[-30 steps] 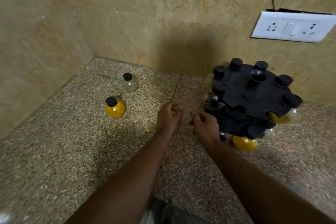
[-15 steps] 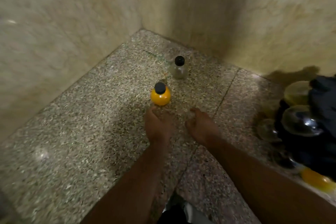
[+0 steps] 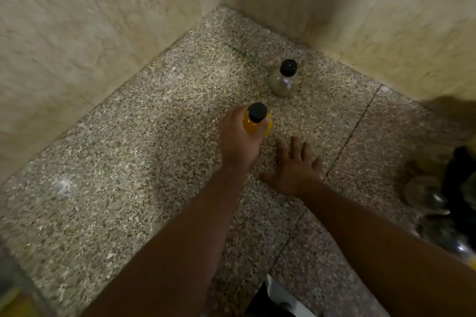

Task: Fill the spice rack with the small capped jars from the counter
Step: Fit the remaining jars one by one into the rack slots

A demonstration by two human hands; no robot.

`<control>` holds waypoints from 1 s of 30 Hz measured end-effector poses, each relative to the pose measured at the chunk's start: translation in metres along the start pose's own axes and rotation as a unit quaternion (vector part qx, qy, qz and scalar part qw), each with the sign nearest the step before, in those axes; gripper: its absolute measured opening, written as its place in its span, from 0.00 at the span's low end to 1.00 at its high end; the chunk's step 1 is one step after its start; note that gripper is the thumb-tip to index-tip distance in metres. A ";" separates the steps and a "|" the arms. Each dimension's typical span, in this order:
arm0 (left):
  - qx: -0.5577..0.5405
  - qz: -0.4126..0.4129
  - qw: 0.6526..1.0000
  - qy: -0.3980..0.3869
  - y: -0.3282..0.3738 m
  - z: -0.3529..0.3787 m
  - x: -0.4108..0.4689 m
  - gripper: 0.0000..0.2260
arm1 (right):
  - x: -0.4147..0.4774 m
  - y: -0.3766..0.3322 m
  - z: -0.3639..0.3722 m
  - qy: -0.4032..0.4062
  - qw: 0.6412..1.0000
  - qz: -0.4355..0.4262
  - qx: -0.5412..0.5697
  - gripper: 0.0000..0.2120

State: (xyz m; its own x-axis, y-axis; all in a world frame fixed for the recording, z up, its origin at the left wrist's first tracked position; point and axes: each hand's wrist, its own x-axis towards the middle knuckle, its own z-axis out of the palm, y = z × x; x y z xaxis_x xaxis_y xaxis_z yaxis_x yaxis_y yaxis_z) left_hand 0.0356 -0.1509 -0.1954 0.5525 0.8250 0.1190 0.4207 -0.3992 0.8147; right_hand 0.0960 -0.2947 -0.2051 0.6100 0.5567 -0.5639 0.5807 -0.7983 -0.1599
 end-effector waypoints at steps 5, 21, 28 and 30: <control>-0.001 0.003 1.000 -0.002 0.002 0.001 -0.001 0.26 | 0.001 0.002 0.002 0.018 1.000 -0.008 0.000 0.54; 0.029 0.085 0.994 -0.055 0.081 0.007 -0.074 0.26 | -0.077 0.068 -0.017 0.290 0.900 0.040 0.322 0.23; 0.009 0.171 0.979 -0.109 0.141 0.034 -0.135 0.24 | -0.150 0.130 -0.016 0.396 0.816 0.110 0.406 0.16; -0.001 0.186 0.975 -0.122 0.156 0.042 -0.157 0.24 | -0.172 0.144 -0.014 0.413 0.791 0.123 0.434 0.15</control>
State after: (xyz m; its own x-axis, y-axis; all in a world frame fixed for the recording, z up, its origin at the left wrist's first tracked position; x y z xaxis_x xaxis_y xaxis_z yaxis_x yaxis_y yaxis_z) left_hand 0.0442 -0.3596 -0.1111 0.8214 0.5030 0.2687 0.1568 -0.6522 0.7416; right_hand 0.0830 -0.5023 -0.1198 0.9995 0.0330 -0.0003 0.0184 -0.5631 -0.8262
